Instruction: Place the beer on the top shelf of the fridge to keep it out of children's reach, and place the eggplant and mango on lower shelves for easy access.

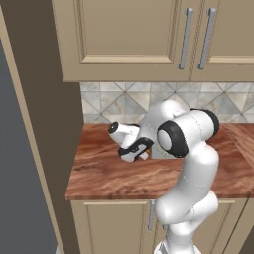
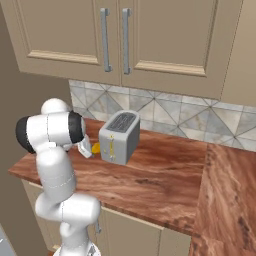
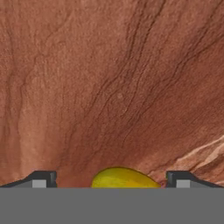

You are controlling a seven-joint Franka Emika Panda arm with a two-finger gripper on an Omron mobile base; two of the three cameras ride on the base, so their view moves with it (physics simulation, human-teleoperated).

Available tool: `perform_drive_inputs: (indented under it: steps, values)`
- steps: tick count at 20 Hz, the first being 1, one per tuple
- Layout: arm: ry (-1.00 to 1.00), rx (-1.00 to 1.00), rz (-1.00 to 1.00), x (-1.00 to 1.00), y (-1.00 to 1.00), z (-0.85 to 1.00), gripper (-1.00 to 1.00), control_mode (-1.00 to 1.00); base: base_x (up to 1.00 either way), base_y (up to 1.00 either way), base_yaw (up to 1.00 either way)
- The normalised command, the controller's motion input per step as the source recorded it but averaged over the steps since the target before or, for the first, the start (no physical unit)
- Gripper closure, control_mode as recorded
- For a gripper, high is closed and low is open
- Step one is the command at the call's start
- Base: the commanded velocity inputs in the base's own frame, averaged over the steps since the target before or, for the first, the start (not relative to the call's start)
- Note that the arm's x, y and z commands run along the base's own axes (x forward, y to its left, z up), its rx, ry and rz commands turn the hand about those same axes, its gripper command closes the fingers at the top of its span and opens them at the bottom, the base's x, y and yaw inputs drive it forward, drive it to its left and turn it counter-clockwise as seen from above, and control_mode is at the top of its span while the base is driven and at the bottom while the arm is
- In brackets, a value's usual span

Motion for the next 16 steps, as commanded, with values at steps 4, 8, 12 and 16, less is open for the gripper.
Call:
perform_drive_inputs:
  steps: [4, 8, 12, 16]
  values:
    - [-0.07, 0.00, 0.01, 0.00, -0.20, 0.40, -1.00, -1.00, 0.00, 0.00, 0.00]
    - [-0.03, 0.00, 0.00, 0.00, -0.12, 0.24, -1.00, -1.00, 0.00, 0.00, 0.00]
    - [0.00, 0.00, 0.01, 0.03, -0.03, -0.03, -1.00, -1.00, 0.00, 0.00, 0.00]
    - [0.00, 0.00, 0.05, 0.13, 0.00, -0.27, -1.00, -1.00, 0.00, 0.00, 0.00]
